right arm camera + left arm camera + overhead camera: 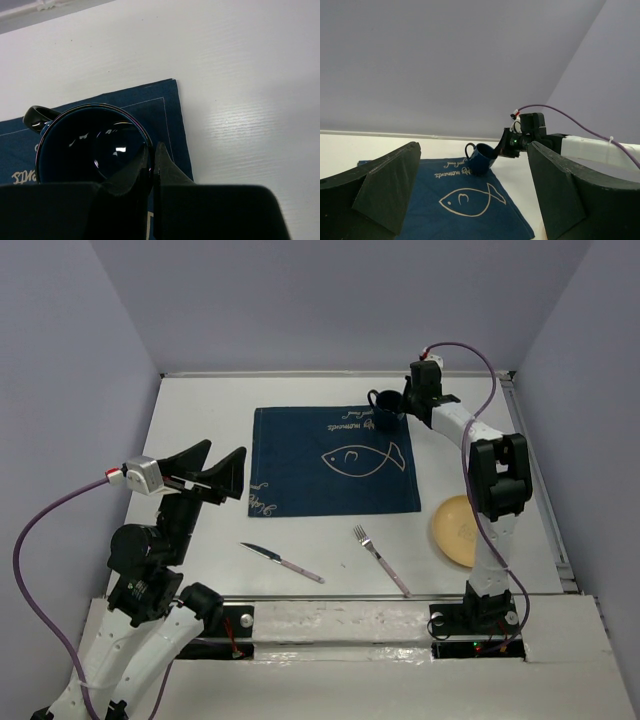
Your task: Set the dinner table for one person
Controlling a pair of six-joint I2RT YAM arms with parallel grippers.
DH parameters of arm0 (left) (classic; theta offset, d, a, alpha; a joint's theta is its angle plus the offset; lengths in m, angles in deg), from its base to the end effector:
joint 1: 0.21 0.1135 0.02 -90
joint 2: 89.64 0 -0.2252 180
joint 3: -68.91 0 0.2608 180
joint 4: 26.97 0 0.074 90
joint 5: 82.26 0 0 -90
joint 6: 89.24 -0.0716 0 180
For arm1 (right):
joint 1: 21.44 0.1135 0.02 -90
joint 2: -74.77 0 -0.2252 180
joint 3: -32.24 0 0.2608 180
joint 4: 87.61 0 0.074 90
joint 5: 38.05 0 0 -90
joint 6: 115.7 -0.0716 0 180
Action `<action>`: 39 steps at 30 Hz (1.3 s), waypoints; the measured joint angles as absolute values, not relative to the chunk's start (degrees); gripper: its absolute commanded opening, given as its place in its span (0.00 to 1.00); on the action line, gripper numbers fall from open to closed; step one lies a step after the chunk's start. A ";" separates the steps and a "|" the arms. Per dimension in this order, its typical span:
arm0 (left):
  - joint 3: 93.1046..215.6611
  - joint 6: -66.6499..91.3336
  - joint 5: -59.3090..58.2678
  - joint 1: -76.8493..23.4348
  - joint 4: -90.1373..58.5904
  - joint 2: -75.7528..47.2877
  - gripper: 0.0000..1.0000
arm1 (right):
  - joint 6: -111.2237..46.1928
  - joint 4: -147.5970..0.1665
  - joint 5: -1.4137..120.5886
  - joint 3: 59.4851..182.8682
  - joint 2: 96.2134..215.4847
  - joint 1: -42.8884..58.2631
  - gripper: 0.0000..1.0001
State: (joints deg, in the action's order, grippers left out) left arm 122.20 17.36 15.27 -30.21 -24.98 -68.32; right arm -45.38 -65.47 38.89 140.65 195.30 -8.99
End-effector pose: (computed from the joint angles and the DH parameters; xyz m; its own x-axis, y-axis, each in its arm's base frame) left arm 0.1407 -0.0704 0.4059 0.3012 -0.5009 -0.8114 0.5045 0.8058 -0.3102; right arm 0.4997 0.0938 0.1718 -0.5269 0.2196 -0.8211 0.1591 0.9744 0.1586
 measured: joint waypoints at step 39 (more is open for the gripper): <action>122.18 17.60 14.77 -35.69 -25.26 -70.68 0.99 | -60.97 -59.20 44.83 78.95 138.47 -8.97 0.48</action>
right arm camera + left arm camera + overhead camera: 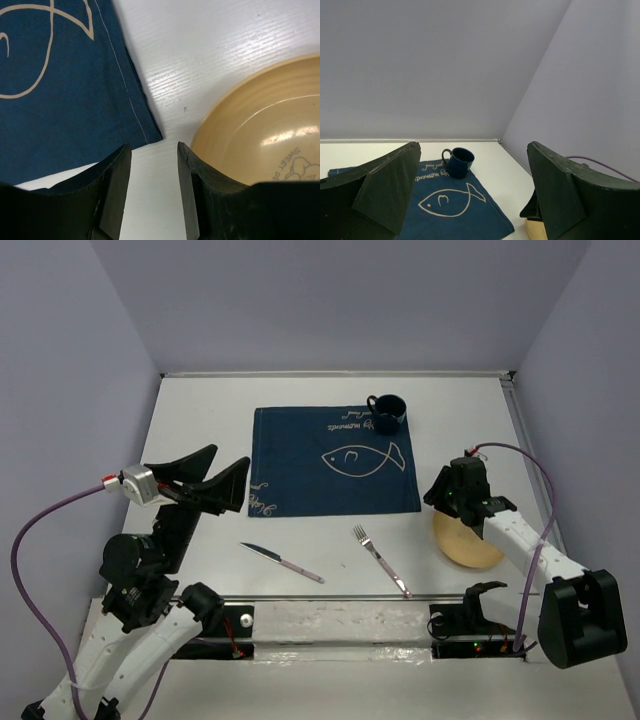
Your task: Set the dinner table for one person
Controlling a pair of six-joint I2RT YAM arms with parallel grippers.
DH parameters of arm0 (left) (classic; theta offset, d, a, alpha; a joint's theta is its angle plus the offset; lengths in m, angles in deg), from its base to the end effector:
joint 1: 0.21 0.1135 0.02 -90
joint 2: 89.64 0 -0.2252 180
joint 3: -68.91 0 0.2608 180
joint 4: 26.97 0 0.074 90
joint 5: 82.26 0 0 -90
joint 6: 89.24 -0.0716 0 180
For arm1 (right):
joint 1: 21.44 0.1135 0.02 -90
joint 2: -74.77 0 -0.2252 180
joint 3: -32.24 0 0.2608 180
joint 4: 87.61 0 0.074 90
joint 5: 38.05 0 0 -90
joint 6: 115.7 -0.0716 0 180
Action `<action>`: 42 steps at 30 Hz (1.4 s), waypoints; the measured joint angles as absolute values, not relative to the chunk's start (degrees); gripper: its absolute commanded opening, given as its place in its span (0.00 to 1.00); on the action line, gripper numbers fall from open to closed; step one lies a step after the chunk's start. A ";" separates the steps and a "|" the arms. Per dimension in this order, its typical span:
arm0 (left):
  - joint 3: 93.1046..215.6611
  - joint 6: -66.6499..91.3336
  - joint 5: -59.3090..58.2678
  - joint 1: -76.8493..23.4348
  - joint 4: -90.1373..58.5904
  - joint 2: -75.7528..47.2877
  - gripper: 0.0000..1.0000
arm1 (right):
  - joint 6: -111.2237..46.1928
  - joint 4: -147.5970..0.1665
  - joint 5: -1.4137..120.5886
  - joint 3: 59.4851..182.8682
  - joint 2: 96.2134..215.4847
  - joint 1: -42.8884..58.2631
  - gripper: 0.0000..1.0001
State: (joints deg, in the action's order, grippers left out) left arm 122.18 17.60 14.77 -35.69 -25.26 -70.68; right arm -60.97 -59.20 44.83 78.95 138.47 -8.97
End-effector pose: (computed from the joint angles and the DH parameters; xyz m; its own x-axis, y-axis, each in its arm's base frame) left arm 0.1229 -0.0768 0.4118 0.2774 -0.5508 -0.7872 0.5981 0.7402 -0.3072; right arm 0.2670 0.0500 0.1359 -0.6423 0.4448 -0.6242 0.2959 0.8952 0.3334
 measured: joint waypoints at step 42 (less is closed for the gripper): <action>122.18 17.34 15.47 -35.89 -25.55 -71.81 0.99 | -55.98 -43.46 32.90 103.74 151.43 9.13 0.00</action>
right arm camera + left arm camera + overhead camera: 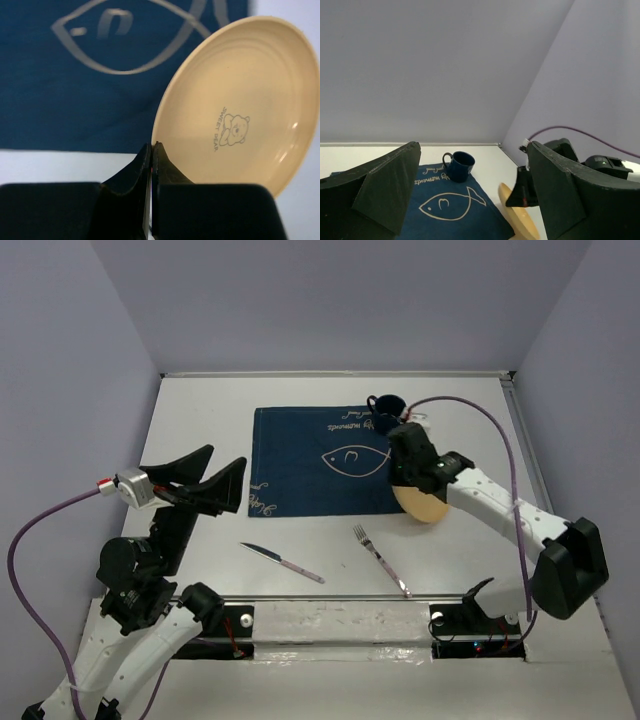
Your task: Set the dinner table for one person
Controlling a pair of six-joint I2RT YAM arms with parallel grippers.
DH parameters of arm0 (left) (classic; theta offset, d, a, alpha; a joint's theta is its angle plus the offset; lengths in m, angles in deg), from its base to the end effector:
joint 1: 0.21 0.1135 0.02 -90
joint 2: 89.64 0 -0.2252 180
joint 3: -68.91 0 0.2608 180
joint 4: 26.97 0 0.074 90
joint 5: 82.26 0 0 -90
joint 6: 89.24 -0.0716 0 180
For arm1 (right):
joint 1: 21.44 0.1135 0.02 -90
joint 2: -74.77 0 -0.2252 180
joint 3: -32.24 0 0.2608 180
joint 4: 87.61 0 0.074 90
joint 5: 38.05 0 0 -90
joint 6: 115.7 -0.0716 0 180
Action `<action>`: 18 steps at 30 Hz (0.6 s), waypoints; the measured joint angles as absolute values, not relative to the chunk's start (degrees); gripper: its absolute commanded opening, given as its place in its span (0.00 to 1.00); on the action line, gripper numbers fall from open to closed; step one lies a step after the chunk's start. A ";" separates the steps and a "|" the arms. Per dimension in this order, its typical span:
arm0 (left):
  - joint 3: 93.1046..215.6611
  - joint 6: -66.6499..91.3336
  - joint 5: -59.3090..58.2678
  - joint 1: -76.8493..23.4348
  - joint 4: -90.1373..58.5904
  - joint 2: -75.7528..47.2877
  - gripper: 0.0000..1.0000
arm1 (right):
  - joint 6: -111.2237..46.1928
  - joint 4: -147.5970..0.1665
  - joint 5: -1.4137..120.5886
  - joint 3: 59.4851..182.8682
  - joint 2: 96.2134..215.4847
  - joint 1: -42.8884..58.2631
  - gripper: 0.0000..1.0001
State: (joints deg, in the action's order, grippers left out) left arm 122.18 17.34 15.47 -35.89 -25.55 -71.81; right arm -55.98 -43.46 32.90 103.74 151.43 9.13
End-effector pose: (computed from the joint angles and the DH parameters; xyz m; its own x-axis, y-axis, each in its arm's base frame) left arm 0.1179 -0.0728 0.4148 0.2965 -0.5610 -0.7729 0.5968 0.7406 -0.3086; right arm 0.2875 0.1427 0.2017 -0.7138 0.1319 -0.6878 0.0723 0.9907 0.1150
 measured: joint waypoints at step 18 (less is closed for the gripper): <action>122.05 15.77 19.03 -35.87 -25.46 -72.78 0.99 | -32.90 -39.20 39.48 154.88 202.75 29.54 0.00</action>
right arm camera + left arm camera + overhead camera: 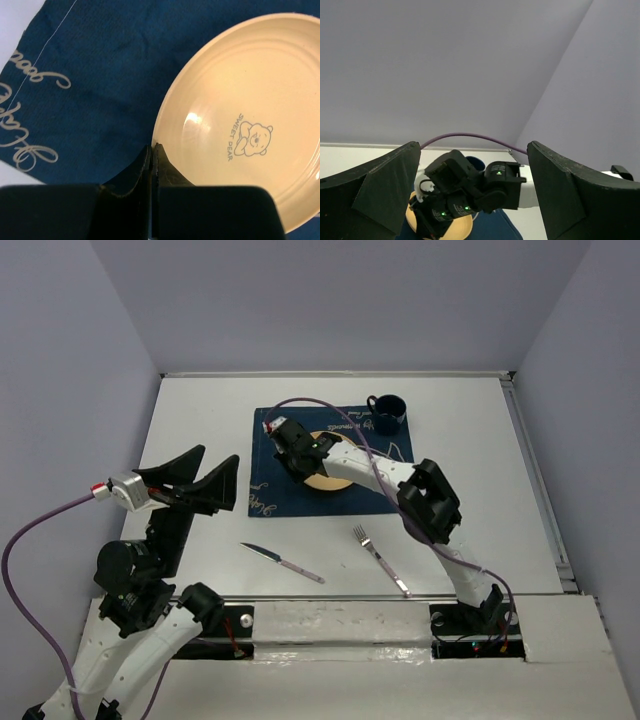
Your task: Set the dinner table for one person
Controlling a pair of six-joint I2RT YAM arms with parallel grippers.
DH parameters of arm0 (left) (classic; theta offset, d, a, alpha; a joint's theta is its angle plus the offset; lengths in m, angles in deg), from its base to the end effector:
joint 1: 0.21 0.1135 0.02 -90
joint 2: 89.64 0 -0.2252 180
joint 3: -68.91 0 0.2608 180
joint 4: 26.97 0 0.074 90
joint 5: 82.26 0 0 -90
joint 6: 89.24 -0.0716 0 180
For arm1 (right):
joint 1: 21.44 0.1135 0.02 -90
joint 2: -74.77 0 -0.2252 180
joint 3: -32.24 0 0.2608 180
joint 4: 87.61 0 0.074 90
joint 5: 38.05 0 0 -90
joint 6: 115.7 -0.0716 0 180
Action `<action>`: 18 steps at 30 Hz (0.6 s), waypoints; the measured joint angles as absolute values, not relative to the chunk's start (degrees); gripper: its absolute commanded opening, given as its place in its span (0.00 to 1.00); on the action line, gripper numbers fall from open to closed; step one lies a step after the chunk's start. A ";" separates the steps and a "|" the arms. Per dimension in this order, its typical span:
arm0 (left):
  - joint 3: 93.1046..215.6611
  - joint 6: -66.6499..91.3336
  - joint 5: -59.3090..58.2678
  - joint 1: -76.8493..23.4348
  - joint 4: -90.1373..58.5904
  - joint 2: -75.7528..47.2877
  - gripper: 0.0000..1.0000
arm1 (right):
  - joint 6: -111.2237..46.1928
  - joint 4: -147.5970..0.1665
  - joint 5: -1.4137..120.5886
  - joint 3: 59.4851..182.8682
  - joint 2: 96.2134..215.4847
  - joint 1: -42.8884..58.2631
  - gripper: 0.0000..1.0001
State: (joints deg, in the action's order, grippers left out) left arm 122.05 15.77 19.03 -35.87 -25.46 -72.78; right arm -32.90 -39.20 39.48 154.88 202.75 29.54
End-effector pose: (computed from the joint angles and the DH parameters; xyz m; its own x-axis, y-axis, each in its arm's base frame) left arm 0.1164 -0.0663 0.4154 0.3333 -0.5518 -0.7645 0.5460 0.7740 -0.3206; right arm 0.3289 0.3813 0.1507 -0.5887 -0.5321 -0.6085 -0.6092 0.7868 -0.0987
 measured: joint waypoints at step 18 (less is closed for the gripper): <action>122.05 15.59 19.38 -35.87 -25.46 -72.75 0.99 | -27.81 -36.79 38.17 164.15 210.66 29.65 0.32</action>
State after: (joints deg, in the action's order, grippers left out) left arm 122.05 15.59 19.38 -35.87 -25.46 -72.75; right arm -27.81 -36.79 38.17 164.15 210.66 29.65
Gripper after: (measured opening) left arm 0.989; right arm 0.134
